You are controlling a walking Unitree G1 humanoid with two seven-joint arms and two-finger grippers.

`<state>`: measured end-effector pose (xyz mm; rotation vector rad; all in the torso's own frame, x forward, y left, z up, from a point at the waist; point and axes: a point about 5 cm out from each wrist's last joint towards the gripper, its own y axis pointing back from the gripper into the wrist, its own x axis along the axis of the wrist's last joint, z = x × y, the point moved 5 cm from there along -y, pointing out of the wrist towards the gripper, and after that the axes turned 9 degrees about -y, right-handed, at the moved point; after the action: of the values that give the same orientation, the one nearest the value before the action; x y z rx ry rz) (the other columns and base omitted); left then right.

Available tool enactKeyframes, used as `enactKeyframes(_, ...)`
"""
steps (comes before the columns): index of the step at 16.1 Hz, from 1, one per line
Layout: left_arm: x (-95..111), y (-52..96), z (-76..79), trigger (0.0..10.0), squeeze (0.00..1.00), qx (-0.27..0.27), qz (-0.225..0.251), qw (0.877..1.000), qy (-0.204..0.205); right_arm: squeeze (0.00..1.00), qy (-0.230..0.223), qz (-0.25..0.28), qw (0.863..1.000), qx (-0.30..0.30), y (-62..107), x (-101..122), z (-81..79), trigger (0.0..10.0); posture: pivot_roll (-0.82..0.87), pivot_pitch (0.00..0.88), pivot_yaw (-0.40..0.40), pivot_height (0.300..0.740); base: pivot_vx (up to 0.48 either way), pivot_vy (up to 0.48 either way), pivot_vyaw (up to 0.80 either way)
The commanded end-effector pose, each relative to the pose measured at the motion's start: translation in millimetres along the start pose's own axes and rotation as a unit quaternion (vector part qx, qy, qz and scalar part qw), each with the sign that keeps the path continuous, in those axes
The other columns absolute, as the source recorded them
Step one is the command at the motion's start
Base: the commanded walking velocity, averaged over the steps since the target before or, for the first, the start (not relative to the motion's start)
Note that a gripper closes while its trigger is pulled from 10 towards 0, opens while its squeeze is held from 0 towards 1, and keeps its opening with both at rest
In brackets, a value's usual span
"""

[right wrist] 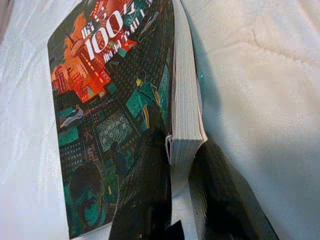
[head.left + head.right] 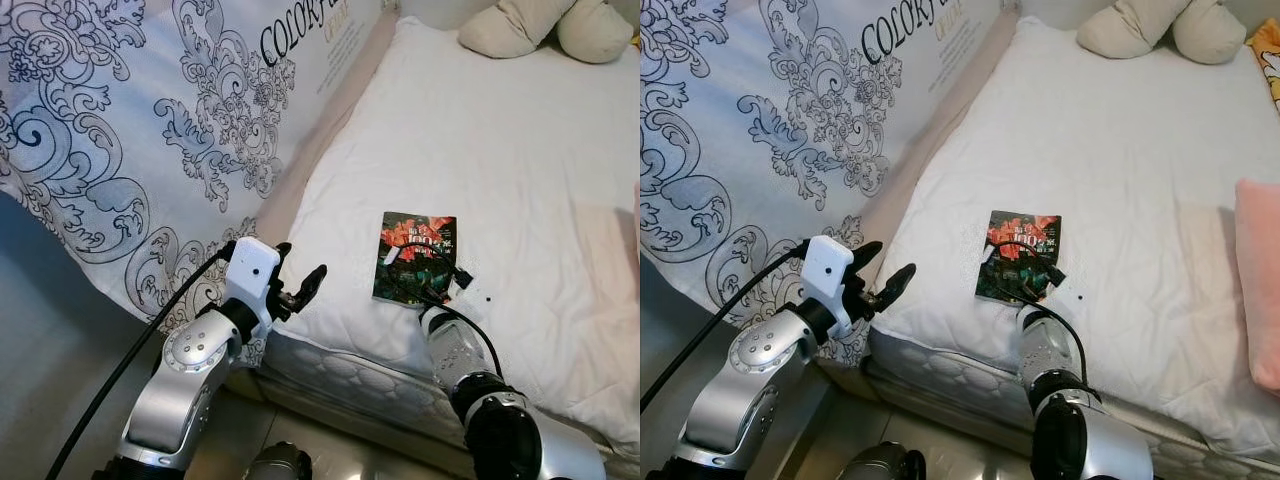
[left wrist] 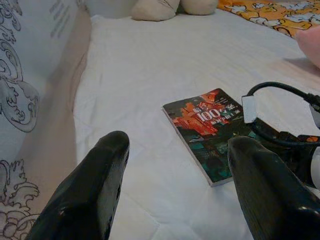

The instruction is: Clean up the room

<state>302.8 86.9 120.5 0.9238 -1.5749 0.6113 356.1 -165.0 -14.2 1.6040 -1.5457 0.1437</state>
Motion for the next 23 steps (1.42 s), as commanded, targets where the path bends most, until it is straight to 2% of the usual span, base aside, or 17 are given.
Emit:
enactKeyframes(1,0.3,-1.2,-0.5,10.0,0.0,-0.004,0.0,1.0,-0.01,0.0,0.012,-0.006,1.0,-0.01,1.1,-6.0,0.2,1.7,0.32,0.046,0.049,0.74,0.0,0.0,0.0)
enactKeyframes(2,0.2,-3.2,-0.4,10.0,0.0,-0.007,0.001,1.0,-0.011,0.0,0.016,-0.01,1.0,-0.004,2.0,-11.1,-5.3,7.8,0.32,0.039,0.053,0.74,0.0,0.0,0.0)
enactKeyframes(3,0.7,-4.4,0.2,10.0,0.0,-0.009,0.002,1.0,-0.013,0.0,0.016,-0.014,1.0,-0.006,2.6,-14.5,-6.5,10.0,0.31,0.036,0.054,0.74,0.0,0.0,0.0)
enactKeyframes(7,2.9,-8.5,1.8,10.0,0.0,-0.014,0.007,1.0,-0.017,0.0,0.02,-0.026,0.999,-0.013,4.8,-24.4,-6.6,10.0,0.31,0.026,0.049,0.74,0.0,0.0,0.0)
enactKeyframes(8,2.9,-9.3,1.7,10.0,0.0,-0.014,0.008,1.0,-0.018,0.5,0.024,-0.031,0.999,-0.016,6.0,-28.4,-5.5,10.0,0.31,0.024,0.047,0.74,0.0,0.0,0.0)
enactKeyframes(9,2.9,-9.3,1.7,10.0,0.0,-0.014,0.008,1.0,-0.018,0.5,0.024,-0.031,0.999,-0.016,6.0,-28.4,-5.5,10.0,0.31,0.024,0.047,0.74,0.0,0.0,0.0)
enactKeyframes(10,3.0,-10.4,1.7,10.0,0.0,-0.015,0.009,1.0,-0.02,1.0,0.027,-0.034,0.999,-0.018,6.9,-31.4,-4.3,10.0,0.31,0.019,0.046,0.74,0.0,0.0,0.0)
enactKeyframes(11,2.5,-11.5,1.7,10.0,0.0,-0.016,0.01,1.0,-0.023,1.0,0.033,-0.035,0.999,-0.018,7.4,-33.0,-5.0,10.0,0.31,0.017,0.049,0.74,0.0,0.0,0.0)
enactKeyframes(12,2.2,-9.9,0.0,10.0,0.0,-0.017,0.01,0.999,-0.029,1.0,0.061,-0.031,0.997,-0.019,9.1,-36.4,-5.8,10.0,0.31,0.008,0.041,0.74,0.0,0.0,0.0)
enactKeyframes(17,-3.0,-10.1,-1.9,10.0,0.0,-0.01,0.008,1.0,-0.029,1.0,0.097,-0.039,0.994,-0.017,20.3,-59.5,3.9,10.0,0.28,0.0,0.019,0.74,0.0,0.0,0.0)
enactKeyframes(19,-1.2,-16.8,3.6,10.0,0.0,-0.013,0.016,1.0,-0.024,1.0,0.115,-0.032,0.993,-0.012,23.2,-59.0,15.3,10.0,0.26,0.0,0.007,0.74,0.0,0.0,0.0)
enactKeyframes(21,-2.0,-22.2,6.9,10.0,0.0,-0.018,0.021,0.999,-0.021,1.0,0.15,-0.007,0.989,0.001,24.0,-48.8,21.8,10.0,0.23,0.0,-0.003,0.74,0.0,0.0,0.0)
enactKeyframes(22,-2.0,-22.2,6.9,10.0,0.0,-0.018,0.021,0.999,-0.021,1.0,0.15,-0.007,0.989,0.001,24.0,-48.8,21.8,10.0,0.23,0.0,-0.003,0.74,0.0,0.0,0.0)
enactKeyframes(23,-1.2,-27.9,7.4,10.0,0.0,-0.019,0.027,0.999,-0.022,1.0,0.16,0.018,0.987,-0.003,21.4,-32.2,27.2,10.0,0.21,0.0,-0.005,0.74,0.0,0.0,0.0)
